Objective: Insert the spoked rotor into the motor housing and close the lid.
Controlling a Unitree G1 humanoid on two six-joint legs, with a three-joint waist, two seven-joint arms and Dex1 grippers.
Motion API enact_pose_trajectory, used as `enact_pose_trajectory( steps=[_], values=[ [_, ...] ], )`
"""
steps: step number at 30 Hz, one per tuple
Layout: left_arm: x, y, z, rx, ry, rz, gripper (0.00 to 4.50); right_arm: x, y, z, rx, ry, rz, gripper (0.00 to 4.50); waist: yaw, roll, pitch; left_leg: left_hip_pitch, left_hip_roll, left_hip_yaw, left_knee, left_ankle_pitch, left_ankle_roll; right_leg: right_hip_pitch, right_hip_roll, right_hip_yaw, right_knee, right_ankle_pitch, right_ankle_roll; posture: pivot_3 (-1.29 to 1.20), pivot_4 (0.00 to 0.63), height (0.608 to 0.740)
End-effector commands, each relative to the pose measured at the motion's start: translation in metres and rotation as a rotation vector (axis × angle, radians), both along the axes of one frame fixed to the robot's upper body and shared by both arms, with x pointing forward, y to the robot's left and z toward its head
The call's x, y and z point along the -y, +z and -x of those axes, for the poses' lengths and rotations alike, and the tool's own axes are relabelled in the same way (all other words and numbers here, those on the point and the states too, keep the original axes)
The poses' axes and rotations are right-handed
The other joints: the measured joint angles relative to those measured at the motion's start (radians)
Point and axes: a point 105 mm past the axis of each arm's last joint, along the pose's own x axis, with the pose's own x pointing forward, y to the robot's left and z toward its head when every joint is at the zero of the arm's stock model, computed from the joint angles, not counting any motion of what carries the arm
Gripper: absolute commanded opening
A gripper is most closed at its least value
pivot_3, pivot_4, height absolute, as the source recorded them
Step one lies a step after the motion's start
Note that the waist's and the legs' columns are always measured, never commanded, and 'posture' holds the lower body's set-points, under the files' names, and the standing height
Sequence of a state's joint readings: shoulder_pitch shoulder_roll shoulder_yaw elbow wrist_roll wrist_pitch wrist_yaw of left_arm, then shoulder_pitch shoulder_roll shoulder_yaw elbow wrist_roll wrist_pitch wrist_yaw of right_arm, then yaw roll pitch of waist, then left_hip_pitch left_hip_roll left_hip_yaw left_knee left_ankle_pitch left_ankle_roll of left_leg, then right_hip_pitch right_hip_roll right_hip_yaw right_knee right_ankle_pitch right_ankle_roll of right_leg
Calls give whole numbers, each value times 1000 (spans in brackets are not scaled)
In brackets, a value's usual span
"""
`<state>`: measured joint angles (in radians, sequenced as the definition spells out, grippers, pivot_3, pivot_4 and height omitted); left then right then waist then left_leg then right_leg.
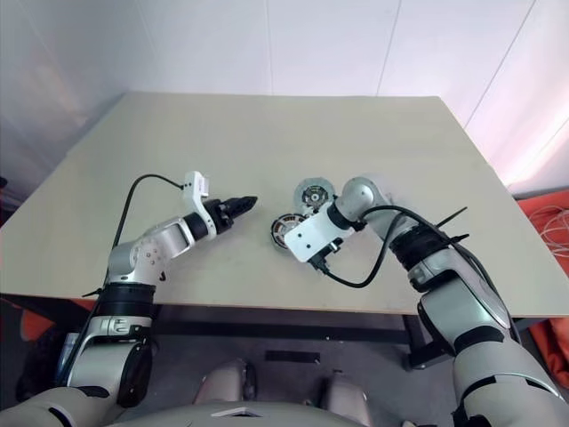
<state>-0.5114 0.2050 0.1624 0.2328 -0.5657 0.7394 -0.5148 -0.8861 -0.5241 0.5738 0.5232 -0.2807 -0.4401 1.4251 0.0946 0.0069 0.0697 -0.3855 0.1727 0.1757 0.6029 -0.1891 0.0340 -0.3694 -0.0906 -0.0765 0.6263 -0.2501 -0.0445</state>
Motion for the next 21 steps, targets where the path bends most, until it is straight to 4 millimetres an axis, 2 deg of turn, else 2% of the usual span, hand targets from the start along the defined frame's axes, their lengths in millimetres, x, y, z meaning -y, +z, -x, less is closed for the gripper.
enact_pose_trajectory(
  steps=[1, 2, 5, 10, 12, 21],
  values=[
    [-3, 17, -3, 65, 13, 0, 2651, -1, 4, -2, 20, 7, -5, 2469, 0, 0, 0, 0, 0, 0, 0, 0, 0, 0, 0, 0, 0, 0, 0, 0, 0, 740],
    [-3, 17, -3, 65, 13, 0, 2651, -1, 4, -2, 20, 7, -4, 2469, 0, 0, 0, 0, 0, 0, 0, 0, 0, 0, 0, 0, 0, 0, 0, 0, 0, 740],
    [-3, 17, -3, 65, 14, 0, 2651, 1, 2, -2, 18, 0, 1, 1872, 0, 0, 0, 0, 0, 0, 0, 0, 0, 0, 0, 0, 0, 0, 0, 0, 0, 740],
    [-3, 17, -3, 65, 13, -1, 2651, 5, 1, -4, 19, -15, 4, 150, 0, 0, 0, 0, 0, 0, 0, 0, 0, 1, 0, 0, 0, 0, 0, 0, 0, 740],
    [-3, 17, -4, 65, 13, -2, 2651, 5, 1, -5, 20, -17, 4, 16, -2, 0, 0, 1, 0, 0, 0, -2, -2, 1, 0, 0, 0, 0, 0, 0, 0, 740],
    [-3, 17, -5, 68, 11, -3, 2651, 5, 2, -8, 33, -26, -5, 4, -2, 0, 0, 3, 0, 0, 0, -1, -4, 2, 0, 0, 1, 0, 0, 0, 0, 740]
  ],
)
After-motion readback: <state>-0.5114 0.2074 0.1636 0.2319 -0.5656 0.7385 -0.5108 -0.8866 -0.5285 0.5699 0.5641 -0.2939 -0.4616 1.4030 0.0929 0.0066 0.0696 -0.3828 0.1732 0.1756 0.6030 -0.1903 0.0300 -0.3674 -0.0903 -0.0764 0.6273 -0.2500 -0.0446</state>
